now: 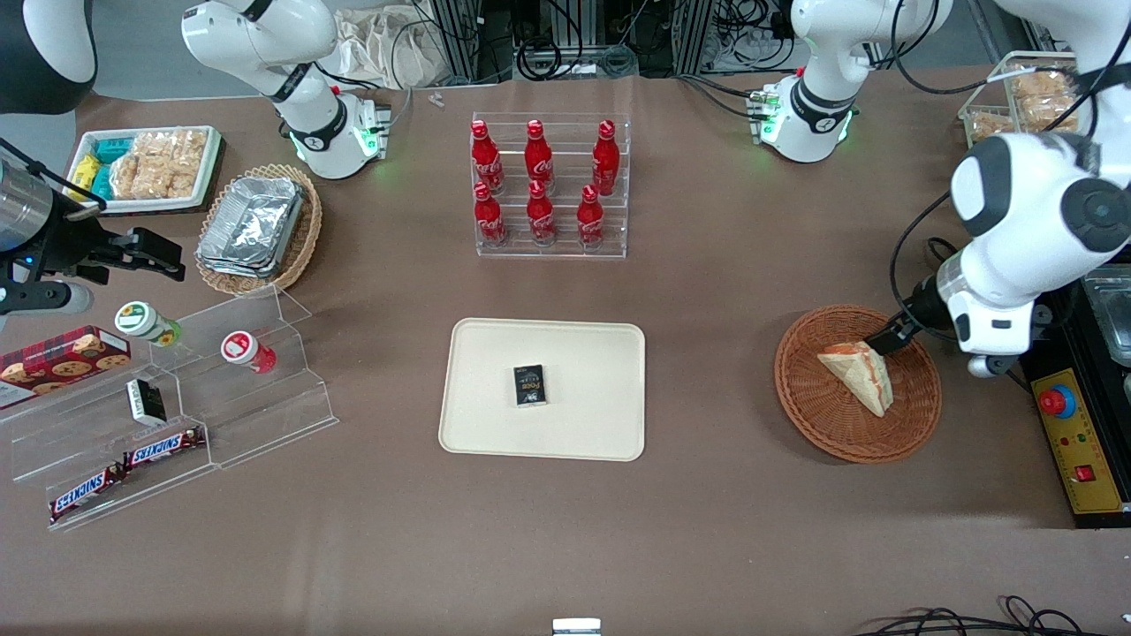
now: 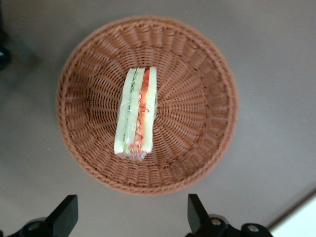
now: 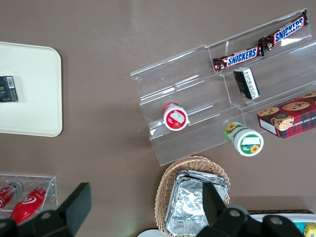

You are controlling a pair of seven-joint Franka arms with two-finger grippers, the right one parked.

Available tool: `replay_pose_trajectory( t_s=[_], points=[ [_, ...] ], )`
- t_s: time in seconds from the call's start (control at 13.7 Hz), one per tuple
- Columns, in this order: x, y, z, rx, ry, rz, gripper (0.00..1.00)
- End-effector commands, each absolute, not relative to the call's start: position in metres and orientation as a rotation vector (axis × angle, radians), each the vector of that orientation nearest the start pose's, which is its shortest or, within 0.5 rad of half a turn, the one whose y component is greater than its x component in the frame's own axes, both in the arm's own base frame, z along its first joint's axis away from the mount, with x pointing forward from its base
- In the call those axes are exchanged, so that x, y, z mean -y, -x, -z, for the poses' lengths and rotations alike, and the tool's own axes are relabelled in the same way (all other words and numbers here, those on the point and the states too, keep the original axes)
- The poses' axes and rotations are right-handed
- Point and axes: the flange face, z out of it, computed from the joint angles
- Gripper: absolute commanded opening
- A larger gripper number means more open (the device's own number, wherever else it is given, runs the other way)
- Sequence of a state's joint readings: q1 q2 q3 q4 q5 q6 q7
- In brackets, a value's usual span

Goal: Place sandwich from basket to tray
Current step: 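Lower the left gripper and close it on the sandwich wedge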

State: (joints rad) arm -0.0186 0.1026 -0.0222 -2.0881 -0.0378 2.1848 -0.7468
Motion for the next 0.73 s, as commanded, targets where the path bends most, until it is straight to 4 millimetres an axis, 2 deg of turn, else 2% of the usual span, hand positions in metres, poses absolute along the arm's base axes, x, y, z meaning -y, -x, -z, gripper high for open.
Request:
replay_pose_trajectory(
  t_s=[0.0,0.15,0.51,0.59,0.66],
  points=[
    [0.020,-0.557,-0.328,1.166,2.947,0.031,1.00],
    [0.016,-0.560,-0.300,1.180,2.949,0.058,1.00],
    [0.011,-0.564,-0.252,1.152,2.939,0.066,0.99],
    [0.011,-0.565,-0.243,1.152,2.939,0.071,0.89],
    [0.005,-0.566,-0.238,1.164,2.934,0.081,0.65]
  ],
)
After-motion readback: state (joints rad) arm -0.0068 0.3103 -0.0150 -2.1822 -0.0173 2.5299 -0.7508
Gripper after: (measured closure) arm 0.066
